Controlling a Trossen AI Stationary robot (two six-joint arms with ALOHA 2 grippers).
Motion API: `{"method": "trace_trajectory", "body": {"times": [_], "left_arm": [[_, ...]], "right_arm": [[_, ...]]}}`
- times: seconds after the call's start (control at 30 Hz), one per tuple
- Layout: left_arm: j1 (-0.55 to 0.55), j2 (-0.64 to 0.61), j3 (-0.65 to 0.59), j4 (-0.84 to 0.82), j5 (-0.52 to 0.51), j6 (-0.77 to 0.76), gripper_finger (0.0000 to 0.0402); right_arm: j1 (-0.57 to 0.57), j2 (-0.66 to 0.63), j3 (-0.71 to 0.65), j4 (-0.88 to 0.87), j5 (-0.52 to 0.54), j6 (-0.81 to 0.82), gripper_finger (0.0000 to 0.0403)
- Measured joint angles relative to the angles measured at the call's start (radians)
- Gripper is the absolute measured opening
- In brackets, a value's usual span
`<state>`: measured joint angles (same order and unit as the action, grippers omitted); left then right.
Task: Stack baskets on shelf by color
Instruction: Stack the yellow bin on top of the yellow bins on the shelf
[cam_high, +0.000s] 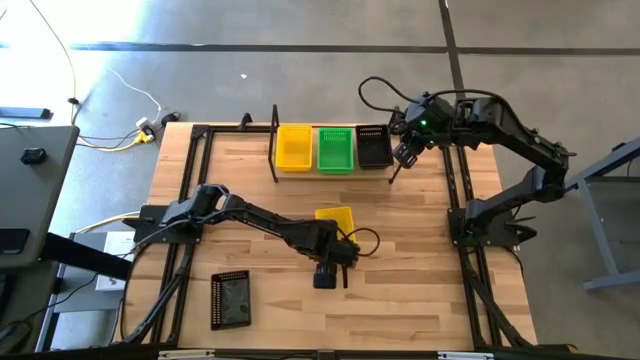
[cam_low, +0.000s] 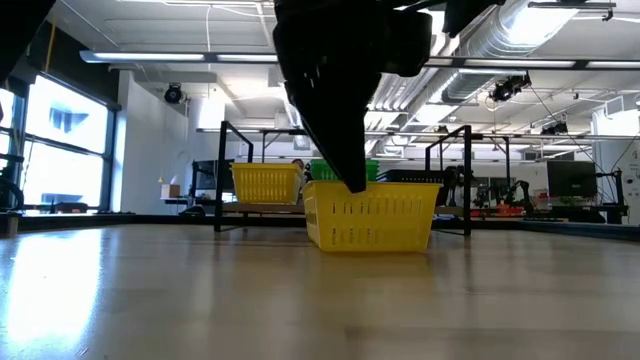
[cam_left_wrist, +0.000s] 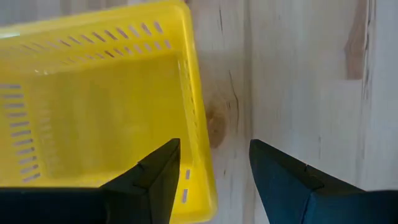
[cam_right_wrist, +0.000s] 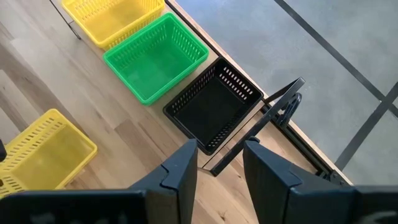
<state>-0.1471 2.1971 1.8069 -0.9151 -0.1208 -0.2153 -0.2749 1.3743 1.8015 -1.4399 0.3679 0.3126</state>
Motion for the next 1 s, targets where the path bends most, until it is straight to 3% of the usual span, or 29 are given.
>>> {"method": "trace_trajectory", "body": {"times": [0.13,0.3,0.57,0.9,1.0], "left_arm": [[0.004,0.000,-0.004,-0.008,-0.004,0.024,0.0158],[0.010,0.001,-0.079,0.023,-0.003,0.002,0.0102],[-0.001,-0.004,-0.086,0.023,-0.003,0.035,0.0009],[-0.018,-0.090,-0.086,-0.056,-0.020,0.092,0.0002],[-0.018,-0.141,-0.086,-0.084,-0.067,0.120,0.0001]], "right_arm": [[0.000,0.000,0.000,0.000,0.000,0.000,0.0114],[0.000,0.000,0.000,0.000,0.000,0.019,0.0114],[0.000,0.000,0.000,0.001,0.000,0.027,0.0114],[0.000,0.001,0.000,0.008,0.001,0.053,0.0114],[0.000,0.001,0.000,0.008,0.001,0.053,0.0114]]}}
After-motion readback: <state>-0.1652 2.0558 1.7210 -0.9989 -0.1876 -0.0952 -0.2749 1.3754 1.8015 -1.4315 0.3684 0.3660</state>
